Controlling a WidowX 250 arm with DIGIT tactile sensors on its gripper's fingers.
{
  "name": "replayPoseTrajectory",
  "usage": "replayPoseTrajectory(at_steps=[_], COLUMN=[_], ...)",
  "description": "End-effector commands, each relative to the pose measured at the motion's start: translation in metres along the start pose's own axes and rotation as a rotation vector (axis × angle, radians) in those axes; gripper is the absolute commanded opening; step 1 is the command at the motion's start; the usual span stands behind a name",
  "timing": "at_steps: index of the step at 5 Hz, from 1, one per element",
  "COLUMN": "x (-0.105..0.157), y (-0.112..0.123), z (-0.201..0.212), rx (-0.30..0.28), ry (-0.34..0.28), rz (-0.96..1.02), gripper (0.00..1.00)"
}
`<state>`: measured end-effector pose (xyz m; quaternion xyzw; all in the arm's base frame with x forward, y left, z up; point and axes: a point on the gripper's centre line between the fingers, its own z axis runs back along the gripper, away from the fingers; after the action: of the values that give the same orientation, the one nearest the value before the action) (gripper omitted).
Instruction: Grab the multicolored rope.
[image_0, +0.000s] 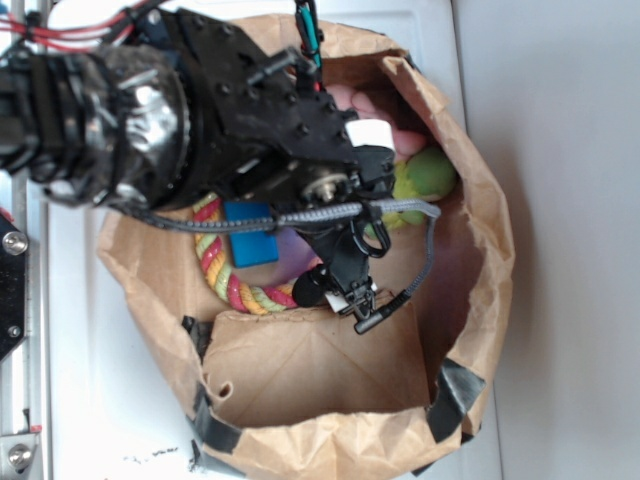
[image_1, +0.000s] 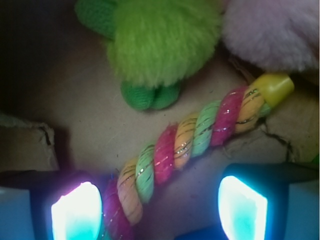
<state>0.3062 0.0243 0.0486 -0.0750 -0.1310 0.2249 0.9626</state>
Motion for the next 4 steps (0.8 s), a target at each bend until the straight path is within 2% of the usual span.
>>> replayPoseTrajectory(at_steps=[1, 2, 3, 4], x=[0.0048, 0.0046, -0.0006, 0.0009], y=[-0.0022, 0.0017, 0.0039, 0.0029], z=[0.0069, 0.0061, 0.0102, 0.0093], rx=[-0.012, -0.077, -0.103, -0.099], ry=[-0.024, -0.039, -0.058, -0.055], rz=[0.005, 0.035, 0.099, 0.145], gripper=[1.0, 1.0, 1.0, 1.0])
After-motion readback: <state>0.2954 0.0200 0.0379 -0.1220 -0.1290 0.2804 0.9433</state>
